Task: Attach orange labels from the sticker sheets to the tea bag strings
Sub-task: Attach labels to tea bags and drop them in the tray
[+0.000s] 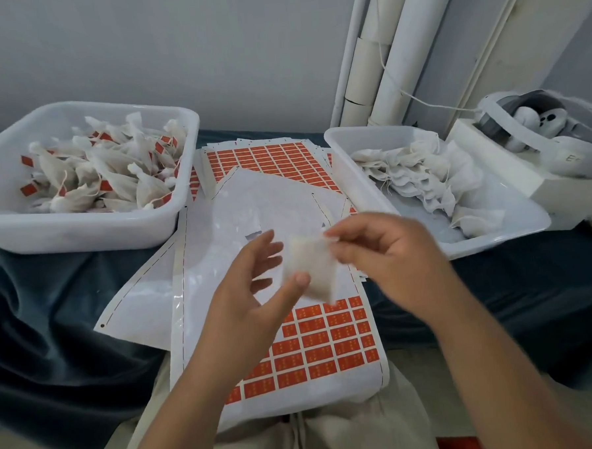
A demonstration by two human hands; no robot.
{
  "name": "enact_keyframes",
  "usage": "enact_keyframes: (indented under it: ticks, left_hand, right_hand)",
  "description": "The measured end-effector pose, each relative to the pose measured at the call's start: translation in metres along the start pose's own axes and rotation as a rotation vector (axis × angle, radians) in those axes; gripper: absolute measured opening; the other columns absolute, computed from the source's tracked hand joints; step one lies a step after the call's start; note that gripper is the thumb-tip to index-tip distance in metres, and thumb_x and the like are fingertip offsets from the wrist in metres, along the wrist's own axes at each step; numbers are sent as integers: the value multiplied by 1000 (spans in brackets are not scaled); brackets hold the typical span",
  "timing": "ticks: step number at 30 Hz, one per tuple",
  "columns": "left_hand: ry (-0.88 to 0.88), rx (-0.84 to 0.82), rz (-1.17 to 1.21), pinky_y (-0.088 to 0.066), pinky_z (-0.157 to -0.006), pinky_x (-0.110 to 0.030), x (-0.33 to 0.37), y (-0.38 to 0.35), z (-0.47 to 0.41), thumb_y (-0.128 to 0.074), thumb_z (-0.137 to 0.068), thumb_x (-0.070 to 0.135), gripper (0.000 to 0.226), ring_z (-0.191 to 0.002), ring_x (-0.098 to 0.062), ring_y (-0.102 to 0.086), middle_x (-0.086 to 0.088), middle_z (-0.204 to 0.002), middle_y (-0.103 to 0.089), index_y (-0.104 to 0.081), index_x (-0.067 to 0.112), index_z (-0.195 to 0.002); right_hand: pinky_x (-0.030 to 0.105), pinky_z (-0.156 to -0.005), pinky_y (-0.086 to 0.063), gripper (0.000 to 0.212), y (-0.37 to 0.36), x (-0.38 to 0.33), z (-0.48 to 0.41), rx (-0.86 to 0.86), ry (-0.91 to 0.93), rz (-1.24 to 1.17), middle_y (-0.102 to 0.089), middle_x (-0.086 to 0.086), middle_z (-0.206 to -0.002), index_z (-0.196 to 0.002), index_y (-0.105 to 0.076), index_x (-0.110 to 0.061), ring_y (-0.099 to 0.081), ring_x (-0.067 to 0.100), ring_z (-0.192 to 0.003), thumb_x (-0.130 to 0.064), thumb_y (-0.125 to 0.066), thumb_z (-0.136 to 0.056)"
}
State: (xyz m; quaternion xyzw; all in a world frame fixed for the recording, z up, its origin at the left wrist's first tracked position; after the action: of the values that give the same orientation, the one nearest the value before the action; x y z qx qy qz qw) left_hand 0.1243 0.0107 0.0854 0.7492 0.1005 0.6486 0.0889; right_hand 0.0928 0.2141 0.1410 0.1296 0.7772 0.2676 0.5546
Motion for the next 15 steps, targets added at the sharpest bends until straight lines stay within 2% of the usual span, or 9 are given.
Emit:
enact_keyframes:
  ticks: [2, 4, 6, 10, 13, 15]
  left_hand:
    - [73, -23, 108, -53, -74, -5, -4, -1, 1, -61, -70, 76, 70, -105, 7, -66, 39, -119, -62, -48, 56, -136]
    - [136, -20, 191, -57, -68, -11, -11, 0, 0, -63, -68, 74, 58, -98, 1, -71, 30, -107, -72, -68, 47, -120]
    - [162, 2, 185, -56, -65, -13, -16, -1, -2, -66, -71, 66, 46, -93, -1, -72, 21, -97, -76, -77, 36, -103]
    - [150, 84, 157, -52, -63, -8, -21, -3, -2, -68, -71, 64, 37, -89, 2, -70, 19, -89, -75, -77, 33, -90]
    - [153, 117, 153, -53, -60, -10, -22, -4, 0, -69, -66, 69, 34, -89, 1, -70, 21, -90, -75, -73, 44, -89]
    - [137, 123, 131, -53, -59, -9, -20, -4, 1, -70, -66, 69, 32, -90, 3, -69, 23, -92, -73, -71, 50, -91]
  right_hand:
    - [10, -81, -56, 25, -21, 4, 7, -46, -37, -75, -77, -24, -102, -104, -76, -44, -74, -1, -96, -20, -74, -97]
    - [13, -80, -57, 22, -37, 10, 12, -61, -78, -149, -78, -21, -102, -106, -78, -39, -75, 1, -96, -19, -73, -98]
    - [13, -78, -58, 19, -45, 15, 17, -31, -130, -189, -77, -22, -102, -108, -78, -39, -75, 1, -96, -23, -73, -98]
    - [15, -72, -60, 14, -51, 22, 23, 37, -208, -255, -78, -21, -99, -105, -77, -41, -76, 3, -90, -29, -73, -98]
    - [19, -72, -62, 10, -51, 24, 25, 62, -237, -287, -79, -16, -96, -102, -77, -39, -78, 7, -87, -31, -72, -98]
    - [17, -70, -61, 12, -50, 24, 25, 53, -236, -333, -79, -16, -96, -101, -75, -44, -78, 8, -87, -32, -72, -98]
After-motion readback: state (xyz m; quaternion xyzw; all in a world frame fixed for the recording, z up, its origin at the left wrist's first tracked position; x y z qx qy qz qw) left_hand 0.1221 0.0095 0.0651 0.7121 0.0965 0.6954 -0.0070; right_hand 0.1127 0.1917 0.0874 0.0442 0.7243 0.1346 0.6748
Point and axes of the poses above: each hand's wrist, its own z-axis away from the middle knuckle, its own y-axis out of the back of the hand, x = y × z, the point moved 2 cm from there along -z, towards the middle knuckle
